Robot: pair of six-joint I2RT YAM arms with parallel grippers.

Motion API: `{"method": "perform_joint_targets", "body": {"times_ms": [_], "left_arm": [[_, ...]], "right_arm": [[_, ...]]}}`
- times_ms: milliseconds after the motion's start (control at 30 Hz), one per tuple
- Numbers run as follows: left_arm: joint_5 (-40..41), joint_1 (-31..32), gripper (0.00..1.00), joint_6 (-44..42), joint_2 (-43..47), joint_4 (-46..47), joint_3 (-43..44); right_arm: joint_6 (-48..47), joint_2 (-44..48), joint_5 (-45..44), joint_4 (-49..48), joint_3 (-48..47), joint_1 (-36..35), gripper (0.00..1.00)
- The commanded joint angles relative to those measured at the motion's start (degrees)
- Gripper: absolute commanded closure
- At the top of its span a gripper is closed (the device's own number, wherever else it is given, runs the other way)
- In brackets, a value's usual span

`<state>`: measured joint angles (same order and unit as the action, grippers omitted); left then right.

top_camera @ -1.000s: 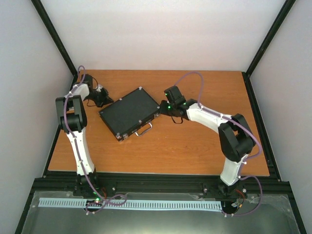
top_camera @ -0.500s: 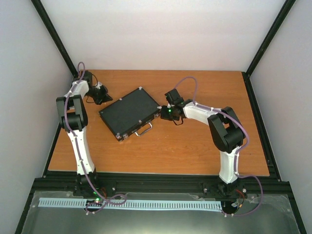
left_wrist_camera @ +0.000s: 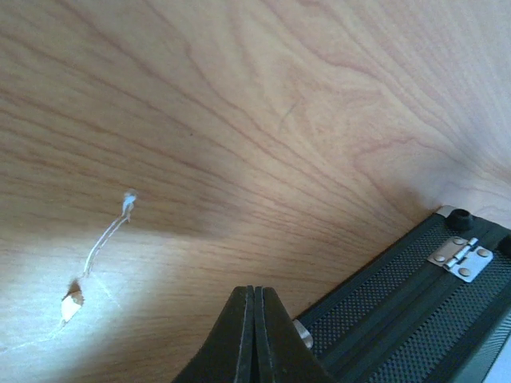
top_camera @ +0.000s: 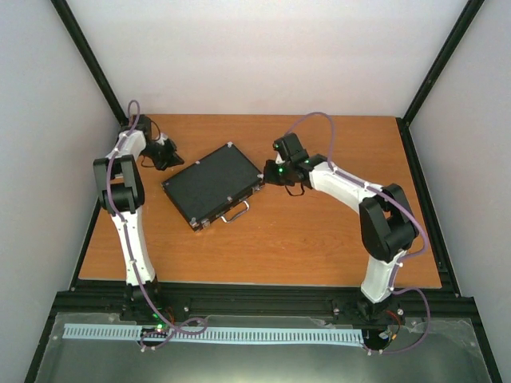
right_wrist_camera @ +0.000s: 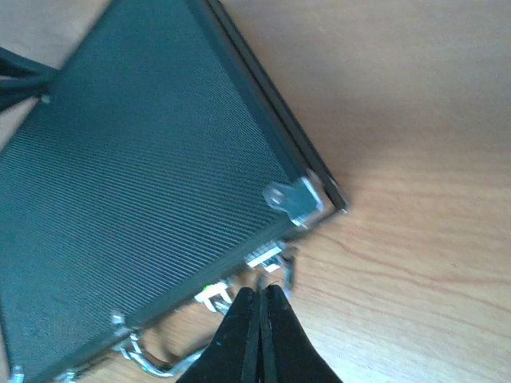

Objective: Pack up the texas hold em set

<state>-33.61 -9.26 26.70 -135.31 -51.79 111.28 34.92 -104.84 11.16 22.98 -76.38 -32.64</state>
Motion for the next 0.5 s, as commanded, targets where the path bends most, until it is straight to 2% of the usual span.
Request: {"method": "perform_joint_targets", "body": {"times_ms": [0, 200, 467], "left_arm": [[0.03, 0.19, 0.99, -1.23, -1.61, -1.6, 2.31], [-0.19, 0.12, 0.99, -1.55, -2.28, -2.44, 4.18], [-1.17, 0.2, 0.99, -0.82, -2.92, -2.28, 5.66]], "right_arm": [[-0.67, -2.3, 2.72, -0.02, -4.46, 0.51, 0.97], [1.3, -7.71, 5.44, -0.1, -6.46, 0.48, 0.97], [5.38, -5.05, 3.45, -1.31, 0.69, 0.49, 0.97]]}}
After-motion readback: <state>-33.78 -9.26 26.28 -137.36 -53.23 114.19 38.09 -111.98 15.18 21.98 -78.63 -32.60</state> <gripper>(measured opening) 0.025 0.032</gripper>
